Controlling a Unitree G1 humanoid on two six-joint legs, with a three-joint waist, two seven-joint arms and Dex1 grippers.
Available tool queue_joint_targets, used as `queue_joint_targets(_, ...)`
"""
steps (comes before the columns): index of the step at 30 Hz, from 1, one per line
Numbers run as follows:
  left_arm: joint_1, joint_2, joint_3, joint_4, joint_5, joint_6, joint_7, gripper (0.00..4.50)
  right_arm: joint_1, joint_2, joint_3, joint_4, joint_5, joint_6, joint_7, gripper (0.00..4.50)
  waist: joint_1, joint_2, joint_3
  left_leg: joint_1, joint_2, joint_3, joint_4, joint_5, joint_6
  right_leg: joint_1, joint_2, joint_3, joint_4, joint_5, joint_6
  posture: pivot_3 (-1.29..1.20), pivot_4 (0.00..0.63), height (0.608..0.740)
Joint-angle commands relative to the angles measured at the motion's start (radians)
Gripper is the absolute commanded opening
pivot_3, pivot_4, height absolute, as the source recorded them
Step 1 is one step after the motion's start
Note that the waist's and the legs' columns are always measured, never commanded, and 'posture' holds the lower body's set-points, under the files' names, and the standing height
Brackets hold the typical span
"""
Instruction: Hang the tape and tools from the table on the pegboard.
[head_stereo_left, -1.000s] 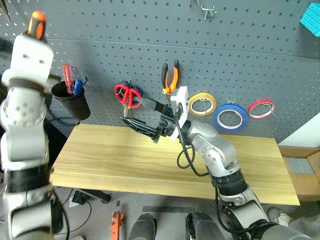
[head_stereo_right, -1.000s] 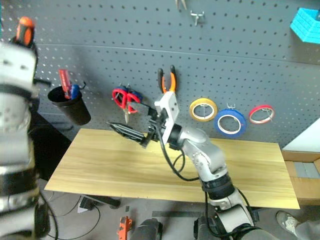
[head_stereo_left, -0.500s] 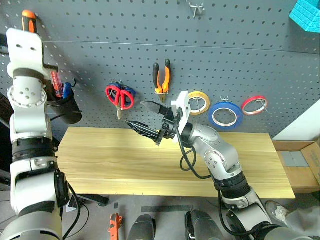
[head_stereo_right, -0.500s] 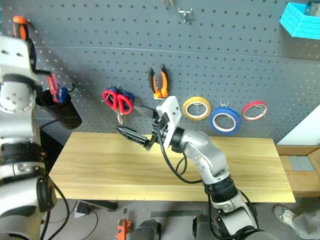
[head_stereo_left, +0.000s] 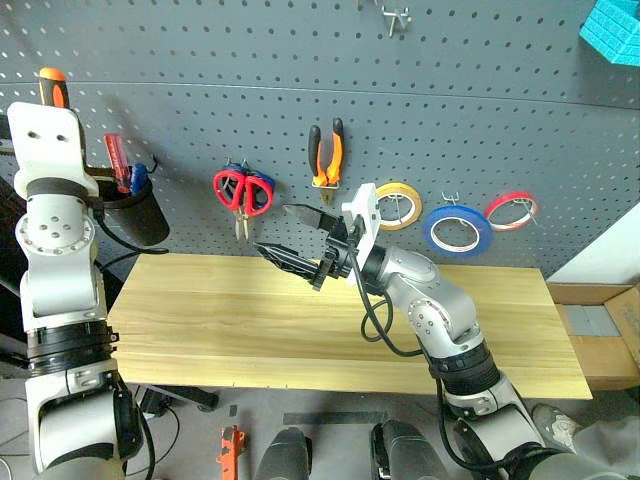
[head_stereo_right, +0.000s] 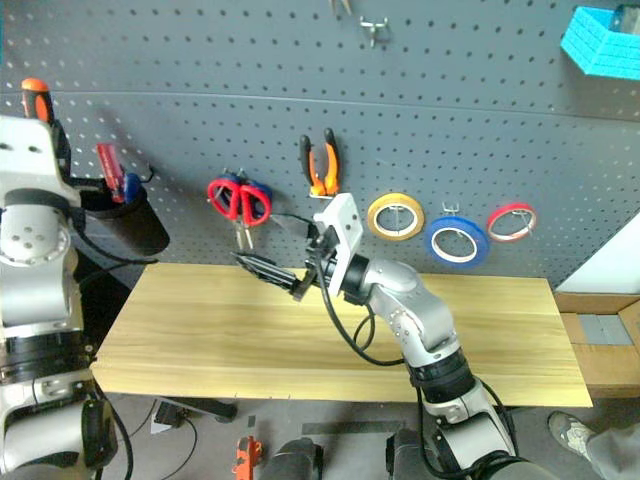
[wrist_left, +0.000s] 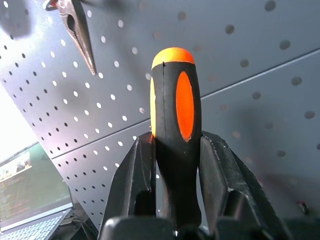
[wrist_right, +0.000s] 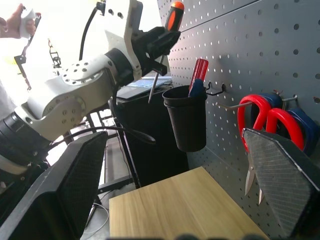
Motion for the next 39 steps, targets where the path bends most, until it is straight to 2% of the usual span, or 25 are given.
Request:
queue_joint_targets(1, -0.100, 0.058, -0.003, 0.015, -0.013, -0.044, -0.037, 0.83, -0.021, 0.007, -0.005, -0.013, -0.002, -0.026, 0.014, 4.50, 0.005, -0.001, 0.000, 0.000, 0.000, 0.000, 0.000, 0.000, 0.000, 0.000, 0.000, 0.000, 0.000, 0.000, 0.000, 0.16, 0.185, 0.740)
queue_joint_targets(5, -0.159, 0.033, -0.032, 0.070, -0.076, -0.099, -0.134, 0.83, -0.028, 0.013, -0.006, -0.002, -0.007, -0.034, 0.013, 4.50, 0.008, -0.001, 0.000, 0.000, 0.000, 0.000, 0.000, 0.000, -0.001, 0.000, 0.000, 0.000, 0.000, 0.000, 0.000, 0.16, 0.183, 0.740)
queue_joint_targets(9, -0.168, 0.013, -0.050, 0.097, -0.093, -0.114, -0.161, 0.83, -0.029, 0.013, -0.008, 0.001, -0.012, -0.038, 0.014, 4.50, 0.006, -0.001, 0.000, 0.000, 0.000, 0.000, 0.000, 0.002, -0.004, 0.000, 0.000, 0.000, 0.000, 0.000, 0.000, 0.15, 0.182, 0.740)
queue_joint_targets(16, -0.039, -0.049, -0.009, 0.040, -0.151, -0.068, -0.146, 0.83, -0.012, -0.006, -0.014, -0.011, -0.023, -0.043, 0.011, 4.50, -0.003, -0.001, 0.000, 0.001, 0.000, 0.002, -0.001, 0.002, -0.004, -0.001, 0.000, 0.003, 0.000, 0.000, 0.000, 0.13, 0.174, 0.740)
queue_joint_targets(22, -0.005, -0.038, 0.019, -0.014, -0.178, -0.026, -0.143, 0.83, -0.002, -0.012, -0.012, -0.013, -0.026, -0.040, 0.019, 4.50, 0.003, -0.002, 0.000, -0.001, 0.000, 0.002, 0.000, 0.002, -0.003, -0.002, 0.000, 0.002, 0.000, 0.000, 0.000, 0.14, 0.165, 0.740)
queue_joint_targets(32, 0.024, -0.012, 0.096, -0.048, -0.206, 0.040, -0.130, 4.34, 0.005, -0.028, -0.017, 0.006, -0.029, -0.046, 0.039, 4.50, 0.006, -0.002, 0.000, 0.000, 0.000, 0.002, 0.000, 0.002, -0.003, -0.002, 0.000, 0.002, 0.001, 0.000, 0.000, 0.16, 0.162, 0.740)
queue_joint_targets(39, 0.054, -0.043, 0.114, -0.100, -0.242, 0.108, -0.106, 4.44, 0.005, -0.032, -0.018, 0.008, -0.034, -0.050, 0.040, 4.50, 0.006, -0.002, 0.000, 0.000, 0.000, 0.002, 0.000, 0.002, -0.004, -0.002, 0.000, 0.002, 0.001, 0.000, 0.000, 0.15, 0.163, 0.740)
